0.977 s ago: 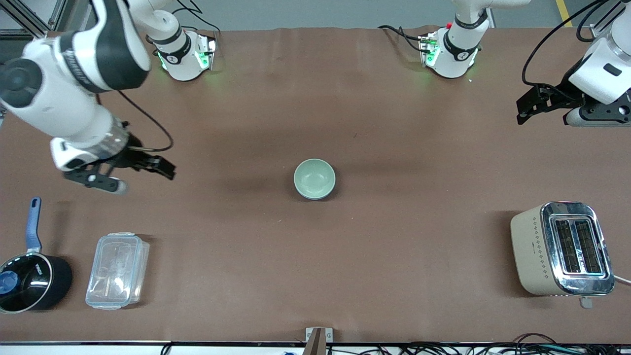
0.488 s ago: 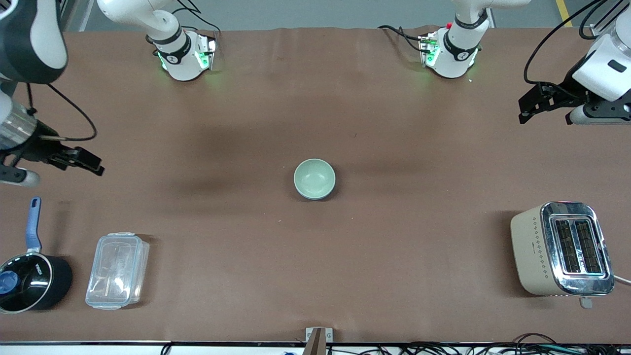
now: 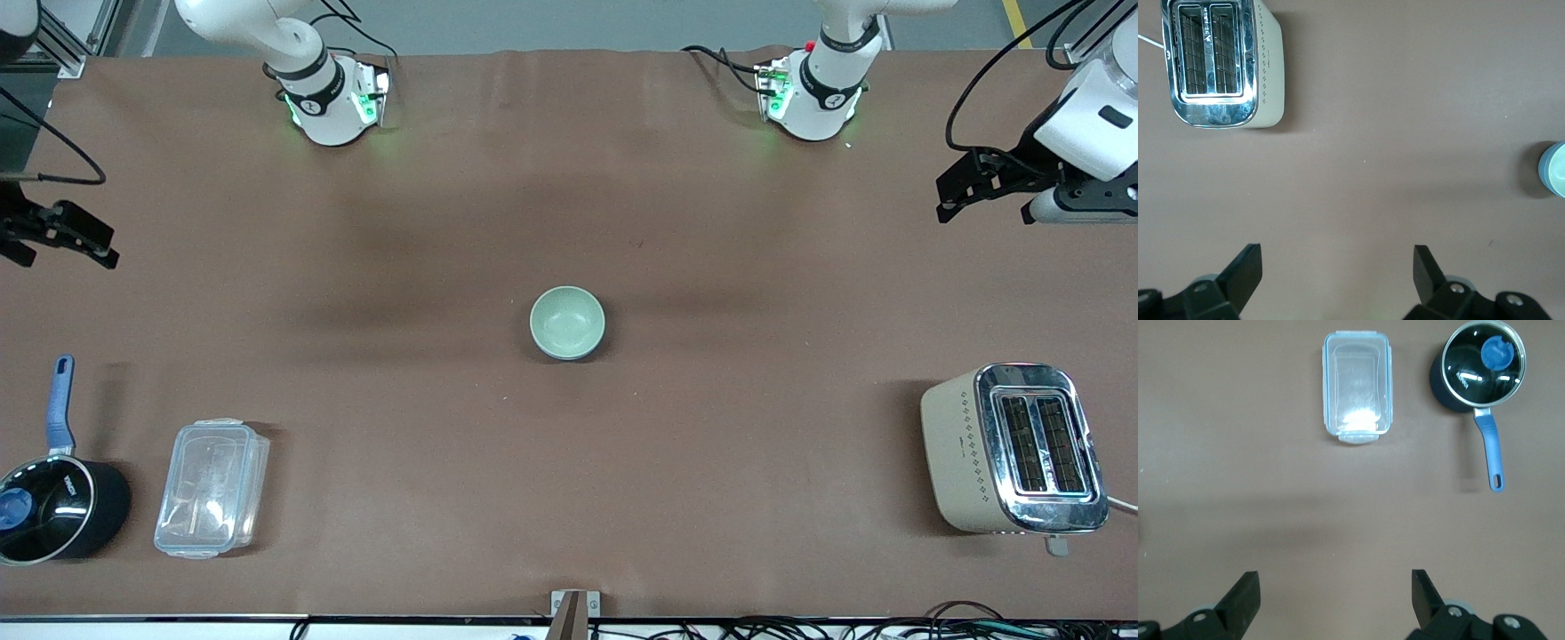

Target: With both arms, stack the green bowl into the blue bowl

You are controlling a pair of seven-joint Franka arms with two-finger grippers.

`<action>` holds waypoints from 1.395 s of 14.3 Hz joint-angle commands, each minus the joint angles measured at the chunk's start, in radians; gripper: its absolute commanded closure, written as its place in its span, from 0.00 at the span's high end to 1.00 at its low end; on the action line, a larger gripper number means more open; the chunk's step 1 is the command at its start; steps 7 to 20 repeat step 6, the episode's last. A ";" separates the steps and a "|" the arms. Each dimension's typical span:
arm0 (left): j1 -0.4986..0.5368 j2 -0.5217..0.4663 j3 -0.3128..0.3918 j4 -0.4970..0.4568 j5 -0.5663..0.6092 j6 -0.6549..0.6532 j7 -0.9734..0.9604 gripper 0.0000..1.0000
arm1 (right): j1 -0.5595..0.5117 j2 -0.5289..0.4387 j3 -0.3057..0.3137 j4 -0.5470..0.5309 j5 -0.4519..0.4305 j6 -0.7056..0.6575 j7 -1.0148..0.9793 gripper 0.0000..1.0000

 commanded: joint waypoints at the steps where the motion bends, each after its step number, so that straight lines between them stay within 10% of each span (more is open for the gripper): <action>1: -0.001 -0.005 0.002 0.011 0.003 -0.013 0.024 1.00 | 0.015 -0.005 0.002 -0.002 -0.017 -0.029 0.000 1.00; 3: -0.001 -0.005 0.002 0.011 0.002 -0.013 0.024 1.00 | 0.012 -0.005 0.008 0.007 -0.013 -0.027 -0.016 1.00; 6: -0.001 -0.005 0.002 0.011 0.002 -0.013 0.024 1.00 | -0.167 0.000 0.187 0.041 -0.006 -0.024 0.003 1.00; 20: -0.001 -0.005 0.002 0.011 0.002 -0.013 0.024 1.00 | -0.167 0.000 0.187 0.041 -0.006 -0.024 0.003 1.00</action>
